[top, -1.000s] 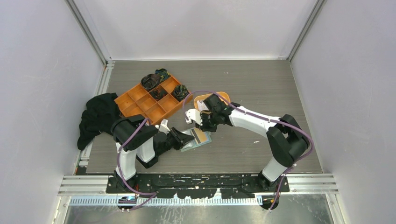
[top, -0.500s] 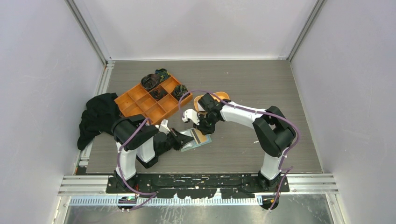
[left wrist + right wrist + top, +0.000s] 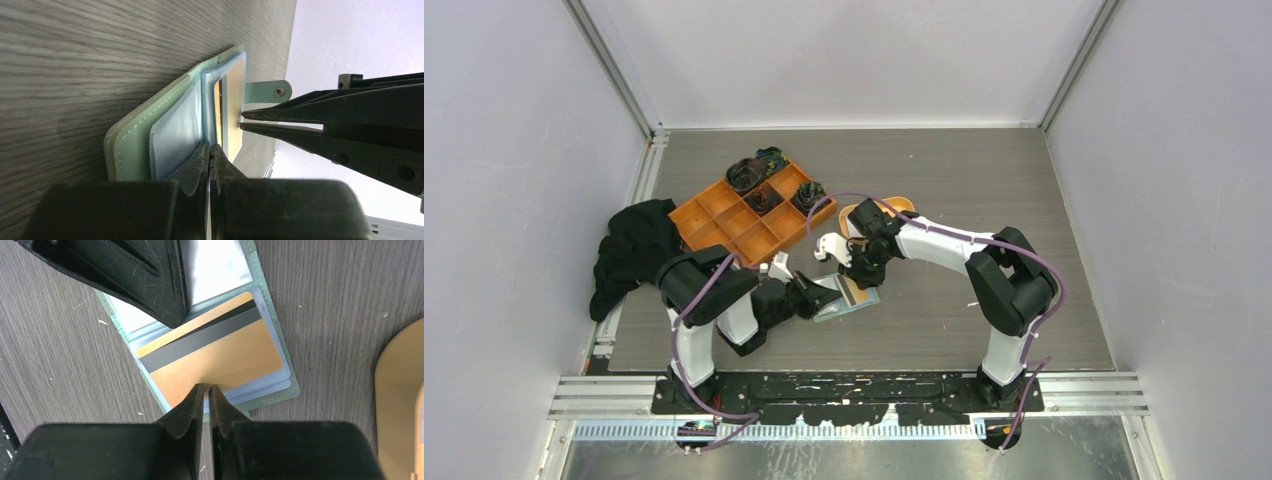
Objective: Put the credit cards into the card holder
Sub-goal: Insert the credit card into the card holder.
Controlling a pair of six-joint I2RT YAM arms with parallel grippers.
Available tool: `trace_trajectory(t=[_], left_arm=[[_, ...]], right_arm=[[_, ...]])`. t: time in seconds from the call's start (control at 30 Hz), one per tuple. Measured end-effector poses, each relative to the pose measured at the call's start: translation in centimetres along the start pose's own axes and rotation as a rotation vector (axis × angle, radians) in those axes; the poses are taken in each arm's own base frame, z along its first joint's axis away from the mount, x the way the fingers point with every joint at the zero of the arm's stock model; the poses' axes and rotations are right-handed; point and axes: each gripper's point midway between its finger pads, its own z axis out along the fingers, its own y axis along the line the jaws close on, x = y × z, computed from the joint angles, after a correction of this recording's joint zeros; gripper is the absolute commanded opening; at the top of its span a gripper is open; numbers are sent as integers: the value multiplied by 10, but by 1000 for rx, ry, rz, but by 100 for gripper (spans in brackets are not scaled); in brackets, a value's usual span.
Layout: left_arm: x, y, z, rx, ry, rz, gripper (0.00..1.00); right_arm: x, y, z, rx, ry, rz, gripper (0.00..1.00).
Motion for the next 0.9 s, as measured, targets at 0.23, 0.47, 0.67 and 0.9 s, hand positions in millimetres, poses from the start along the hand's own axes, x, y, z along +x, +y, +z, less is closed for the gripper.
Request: trace_trajectory(t=[0.23,0.47,0.67,0.9], left_arm=[[-4,1,-4,-58,-7,63,5],[-10,3,-15,-128,-17,148,11],[-19,-3,-30,-169,-41,266,14],[-31,-25,-38,-151,-68,397,15]], right_arm=[[-3,-1,-2,4,-6,20,28],[-16,-3,-25,34,-74,125,55],[-49,-6,-60,-34,-305,400,48],[-50,-4,-40,-149,-338,728,44]])
